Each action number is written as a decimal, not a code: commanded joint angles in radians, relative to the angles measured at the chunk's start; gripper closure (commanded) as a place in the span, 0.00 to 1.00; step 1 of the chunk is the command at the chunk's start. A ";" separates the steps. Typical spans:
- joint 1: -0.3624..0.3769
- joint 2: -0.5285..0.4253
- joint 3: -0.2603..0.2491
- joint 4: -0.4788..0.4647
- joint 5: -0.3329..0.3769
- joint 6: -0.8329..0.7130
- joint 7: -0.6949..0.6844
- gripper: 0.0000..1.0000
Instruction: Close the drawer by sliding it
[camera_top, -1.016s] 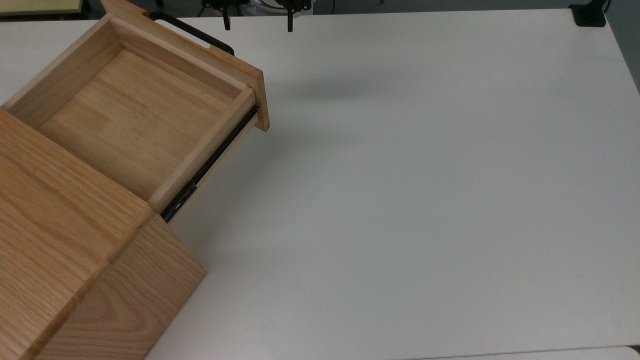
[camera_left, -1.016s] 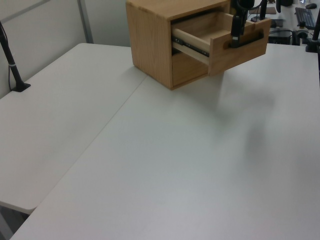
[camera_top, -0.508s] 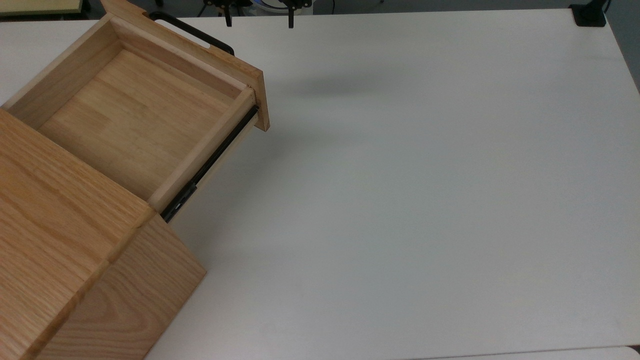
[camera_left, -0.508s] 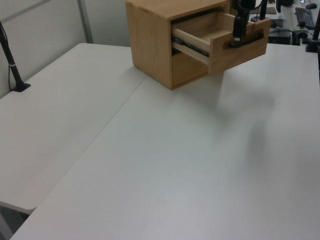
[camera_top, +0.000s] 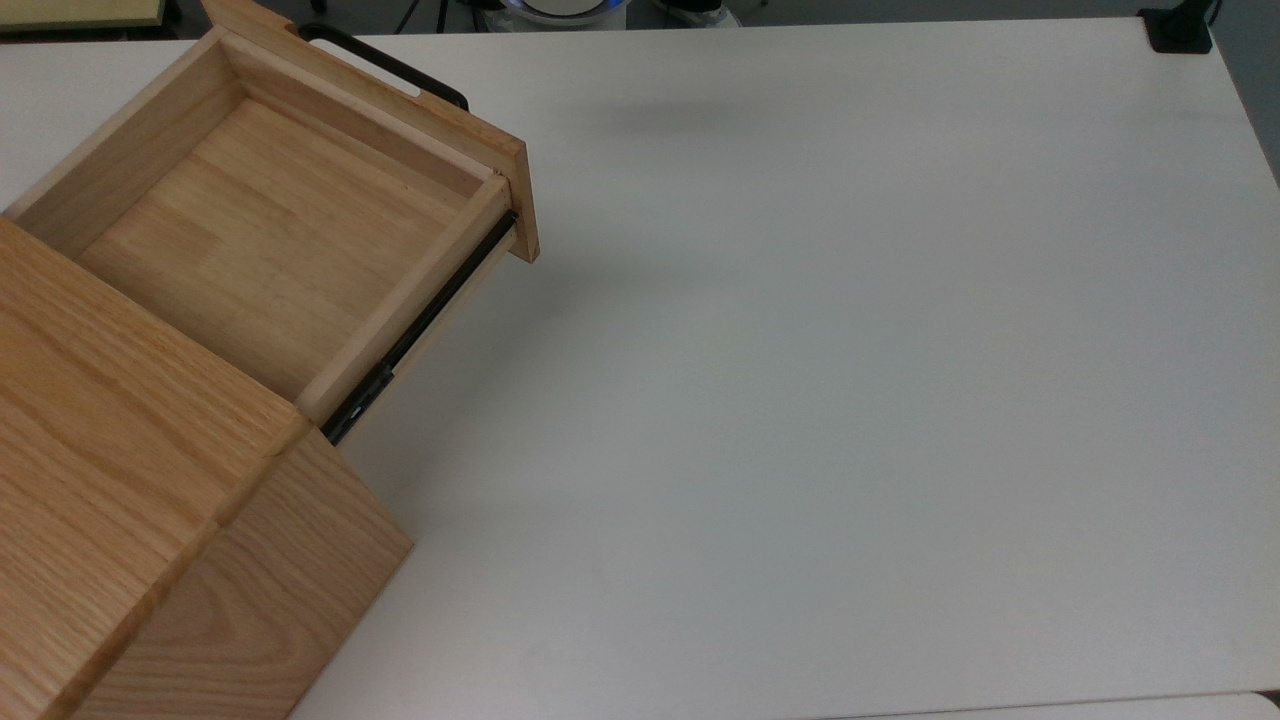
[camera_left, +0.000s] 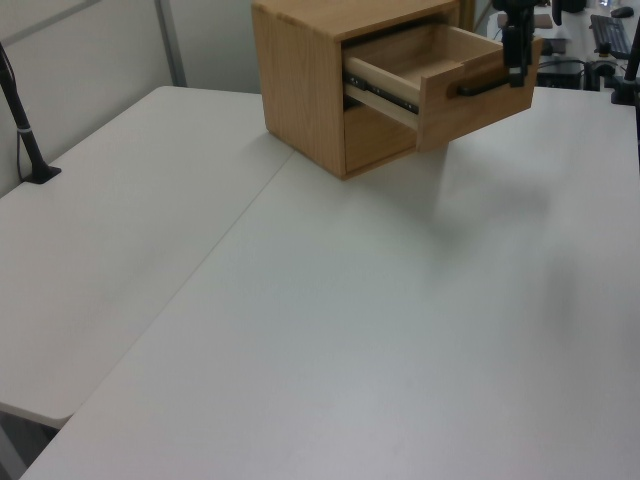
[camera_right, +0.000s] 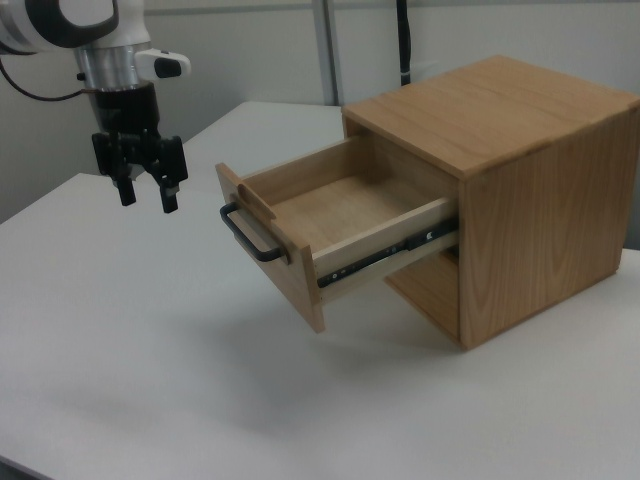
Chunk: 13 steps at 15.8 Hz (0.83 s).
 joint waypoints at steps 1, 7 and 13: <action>-0.045 -0.014 -0.015 -0.046 0.039 -0.007 0.151 0.55; -0.134 0.006 -0.024 -0.116 0.041 0.101 0.299 0.96; -0.153 0.067 -0.056 -0.102 0.038 0.295 0.383 1.00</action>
